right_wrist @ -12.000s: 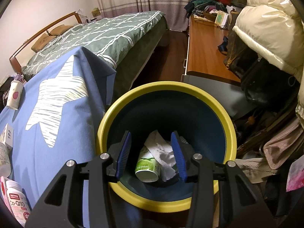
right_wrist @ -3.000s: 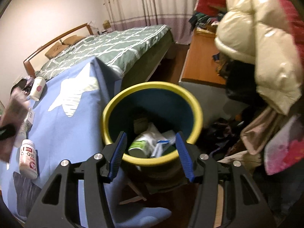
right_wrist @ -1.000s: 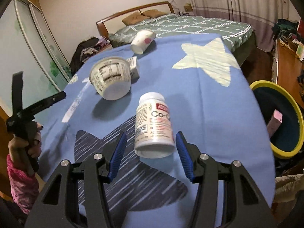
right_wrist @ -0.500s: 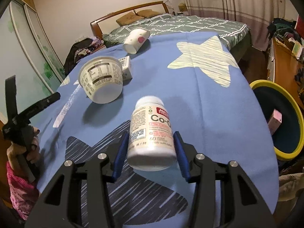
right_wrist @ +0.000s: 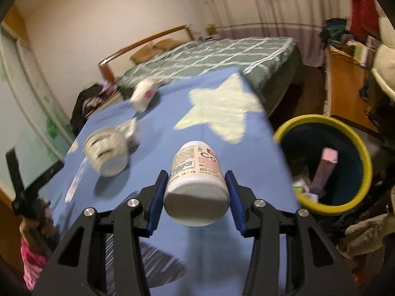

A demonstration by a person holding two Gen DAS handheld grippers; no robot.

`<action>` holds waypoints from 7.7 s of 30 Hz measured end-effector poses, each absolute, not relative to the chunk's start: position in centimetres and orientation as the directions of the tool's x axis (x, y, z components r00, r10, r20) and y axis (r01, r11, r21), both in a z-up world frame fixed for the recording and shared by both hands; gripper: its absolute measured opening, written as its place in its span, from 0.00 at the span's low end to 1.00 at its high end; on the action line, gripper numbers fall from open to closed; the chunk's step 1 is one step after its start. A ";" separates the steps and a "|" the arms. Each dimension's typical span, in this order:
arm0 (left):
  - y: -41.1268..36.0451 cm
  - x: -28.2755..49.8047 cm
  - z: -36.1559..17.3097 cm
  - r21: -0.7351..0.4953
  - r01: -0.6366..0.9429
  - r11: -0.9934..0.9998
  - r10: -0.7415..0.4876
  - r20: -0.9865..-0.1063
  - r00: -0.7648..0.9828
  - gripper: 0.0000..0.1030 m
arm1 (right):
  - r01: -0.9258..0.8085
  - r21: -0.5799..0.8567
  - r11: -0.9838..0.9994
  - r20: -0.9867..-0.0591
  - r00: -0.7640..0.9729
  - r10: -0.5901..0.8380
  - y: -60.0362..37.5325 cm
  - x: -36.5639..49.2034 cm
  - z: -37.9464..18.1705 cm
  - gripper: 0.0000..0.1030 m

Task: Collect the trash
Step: 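Grasp the white pill bottle with the right gripper and lift it, then carry the pill bottle with the right gripper into the yellow bin and release, then grasp the white yogurt cup by its rim with the left gripper, then carry the yogurt cup with the left gripper into the bin and release, then reach the right gripper to the white paper cup and grasp it, then carry the paper cup with the right gripper into the bin and release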

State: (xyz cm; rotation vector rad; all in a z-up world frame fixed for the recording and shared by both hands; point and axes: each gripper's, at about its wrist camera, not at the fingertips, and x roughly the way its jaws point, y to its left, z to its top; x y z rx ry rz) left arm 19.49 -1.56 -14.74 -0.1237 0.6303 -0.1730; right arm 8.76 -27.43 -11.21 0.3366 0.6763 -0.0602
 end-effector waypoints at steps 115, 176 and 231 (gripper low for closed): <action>-49.4 23.4 -13.9 -0.141 0.682 0.718 -0.501 -0.784 0.365 0.94 | 0.642 0.172 0.747 -0.550 0.692 -0.468 -41.9 -0.8 -12.1 0.60; -1.4 24.8 -13.5 -0.167 0.231 0.958 -0.284 -0.653 0.702 0.95 | 0.195 0.219 0.956 -0.873 0.477 0.103 -10.0 48.3 -12.9 0.77; -5.4 24.2 -14.5 -0.053 0.378 0.924 -0.309 -0.685 0.660 0.95 | 0.674 0.156 0.722 -0.729 0.572 -0.376 -36.6 15.2 -16.6 0.74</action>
